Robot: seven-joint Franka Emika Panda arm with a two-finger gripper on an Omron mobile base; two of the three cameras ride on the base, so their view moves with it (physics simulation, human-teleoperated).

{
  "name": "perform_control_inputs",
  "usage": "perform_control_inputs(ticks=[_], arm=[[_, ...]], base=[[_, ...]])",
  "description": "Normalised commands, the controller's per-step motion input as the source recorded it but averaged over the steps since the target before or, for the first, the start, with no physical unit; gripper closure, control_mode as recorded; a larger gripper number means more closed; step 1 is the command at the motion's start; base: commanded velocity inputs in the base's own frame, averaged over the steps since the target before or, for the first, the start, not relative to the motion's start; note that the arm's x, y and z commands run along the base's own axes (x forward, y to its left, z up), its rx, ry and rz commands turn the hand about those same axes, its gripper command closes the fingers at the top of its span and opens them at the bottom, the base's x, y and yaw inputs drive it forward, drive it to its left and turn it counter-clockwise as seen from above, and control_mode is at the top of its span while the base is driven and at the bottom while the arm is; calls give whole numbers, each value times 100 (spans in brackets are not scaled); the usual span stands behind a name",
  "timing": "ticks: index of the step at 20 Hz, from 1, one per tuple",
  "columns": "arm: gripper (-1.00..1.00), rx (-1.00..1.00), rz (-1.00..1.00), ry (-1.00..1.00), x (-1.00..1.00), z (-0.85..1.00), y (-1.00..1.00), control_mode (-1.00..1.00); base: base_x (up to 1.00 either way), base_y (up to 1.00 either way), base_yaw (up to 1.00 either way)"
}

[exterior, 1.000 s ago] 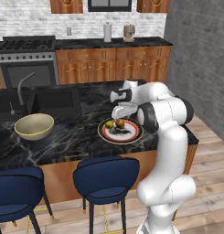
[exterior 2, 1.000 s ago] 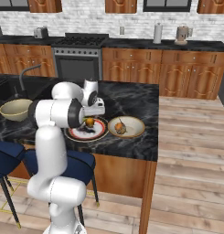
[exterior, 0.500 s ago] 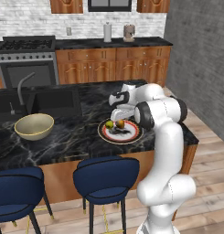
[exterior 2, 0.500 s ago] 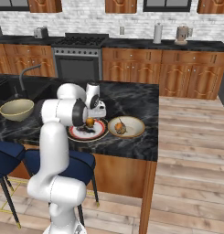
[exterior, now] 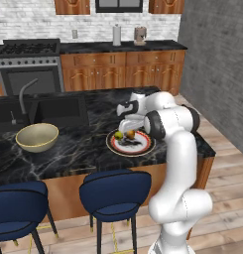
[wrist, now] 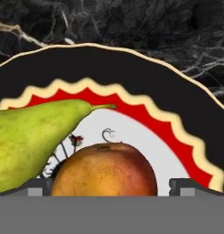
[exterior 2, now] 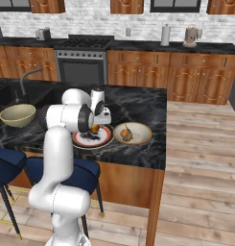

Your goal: Take the fruits from the plate on the dining counter and place two fruits in each bowl.

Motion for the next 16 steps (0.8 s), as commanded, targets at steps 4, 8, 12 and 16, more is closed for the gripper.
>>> perform_control_inputs(ticks=[4, 8, 12, 16], arm=[[100, 0, 0, 0, 3, -1, 0, -100], [100, 0, 0, 0, 0, -1, 0, -100], [100, 0, -1, 0, -12, 17, 0, -100], [100, -1, -4, -1, -71, 76, -2, -100]], base=[[0, 0, 0], [0, 0, 0], [0, 0, 0], [0, 0, 0]])
